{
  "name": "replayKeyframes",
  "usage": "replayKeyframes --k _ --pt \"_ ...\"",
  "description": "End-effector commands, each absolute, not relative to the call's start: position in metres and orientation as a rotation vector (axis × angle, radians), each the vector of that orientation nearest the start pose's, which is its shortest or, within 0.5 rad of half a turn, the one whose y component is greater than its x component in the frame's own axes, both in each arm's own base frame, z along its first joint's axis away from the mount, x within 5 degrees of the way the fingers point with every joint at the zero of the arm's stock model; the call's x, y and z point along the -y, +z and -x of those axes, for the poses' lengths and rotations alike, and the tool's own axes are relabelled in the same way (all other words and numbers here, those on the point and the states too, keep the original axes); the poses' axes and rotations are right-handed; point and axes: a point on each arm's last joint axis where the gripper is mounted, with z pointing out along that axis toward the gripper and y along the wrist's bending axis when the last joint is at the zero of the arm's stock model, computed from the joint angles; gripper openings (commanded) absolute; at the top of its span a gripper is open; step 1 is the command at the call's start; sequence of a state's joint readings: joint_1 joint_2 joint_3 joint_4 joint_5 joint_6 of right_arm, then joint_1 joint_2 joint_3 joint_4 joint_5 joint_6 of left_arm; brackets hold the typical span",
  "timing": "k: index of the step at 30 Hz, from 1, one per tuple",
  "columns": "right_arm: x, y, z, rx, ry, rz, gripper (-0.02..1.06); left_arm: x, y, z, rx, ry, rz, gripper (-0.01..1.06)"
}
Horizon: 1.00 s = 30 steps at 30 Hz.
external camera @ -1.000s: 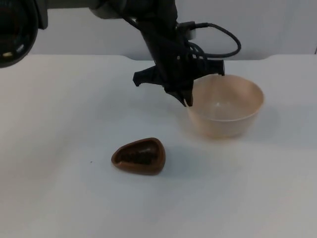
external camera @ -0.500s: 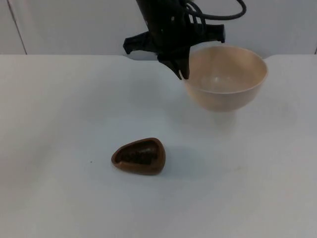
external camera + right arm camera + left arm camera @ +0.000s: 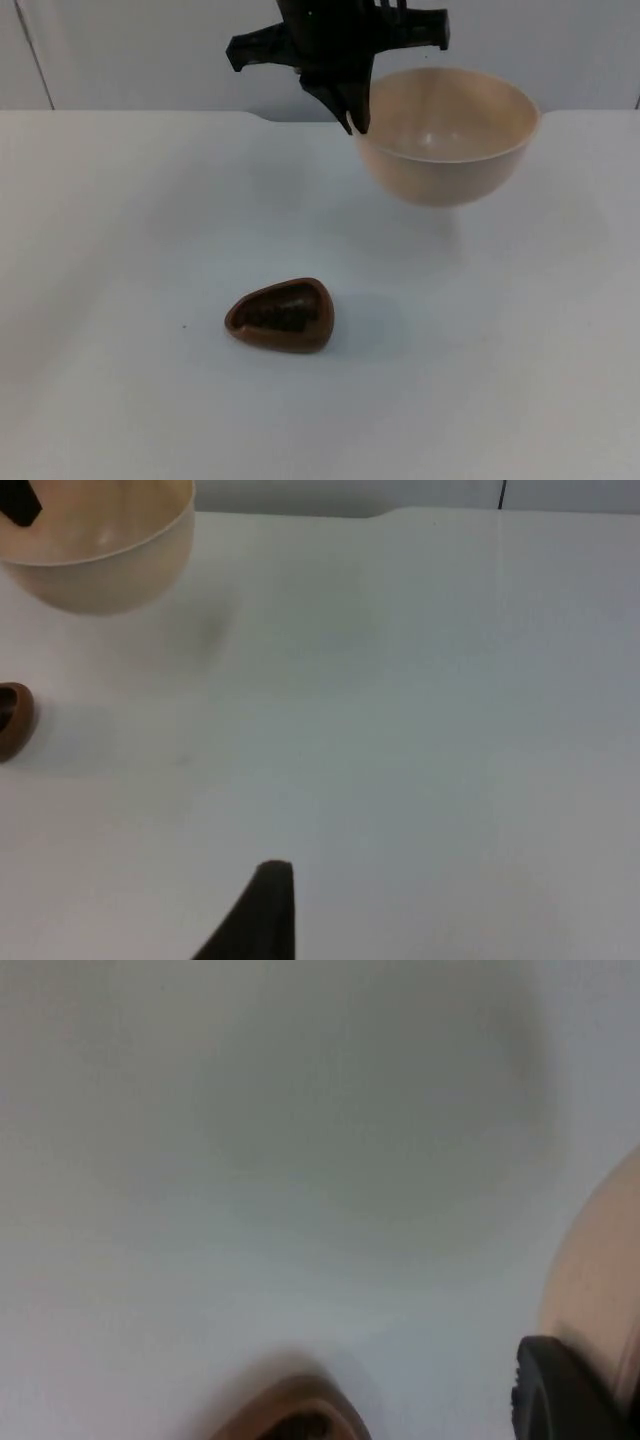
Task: Pick up the bowl with the left hand and pour the coffee beans from the cup into the bowl with the right hand.
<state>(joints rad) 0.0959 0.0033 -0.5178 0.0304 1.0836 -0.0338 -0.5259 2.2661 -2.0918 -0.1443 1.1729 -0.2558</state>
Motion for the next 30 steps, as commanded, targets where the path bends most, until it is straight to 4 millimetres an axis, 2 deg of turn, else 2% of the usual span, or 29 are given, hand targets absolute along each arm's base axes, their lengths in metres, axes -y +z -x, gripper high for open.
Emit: replayKeyframes --k 1,8,13,18,19,23,25,27,30 --pt "-0.002 0.280 0.008 -2.043 0.071 0.126 1.05 0.258 0.241 -0.413 -2.854 -0.356 -0.356 0.00" --pt "-0.002 0.280 0.008 -2.043 0.071 0.126 1.05 0.261 0.243 -0.400 -2.856 -0.334 -0.388 0.00" --pt "-0.002 0.280 0.008 -2.043 0.071 0.126 1.05 0.250 0.238 -0.385 -2.853 -0.315 -0.380 0.00" --pt "-0.002 0.280 0.008 -2.043 0.071 0.126 1.05 0.228 0.231 -0.350 -2.828 -0.334 -0.347 0.00" --pt "-0.002 0.280 0.008 -2.043 0.071 0.126 1.05 0.228 0.231 -0.350 -2.828 -0.334 -0.347 0.00" --pt "-0.002 0.280 0.008 -2.043 0.071 0.126 1.05 0.208 0.221 -0.317 -2.848 -0.335 -0.325 0.00" --pt "-0.002 0.280 0.008 -2.043 0.071 0.126 1.05 0.204 0.219 -0.310 -2.848 -0.332 -0.322 0.00" --pt "-0.002 0.280 0.008 -2.043 0.071 0.126 1.05 0.191 0.217 -0.291 -2.843 -0.331 -0.315 0.00" --pt "-0.002 0.280 0.008 -2.043 0.071 0.126 1.05 0.183 0.217 -0.278 -2.827 -0.336 -0.309 0.00"
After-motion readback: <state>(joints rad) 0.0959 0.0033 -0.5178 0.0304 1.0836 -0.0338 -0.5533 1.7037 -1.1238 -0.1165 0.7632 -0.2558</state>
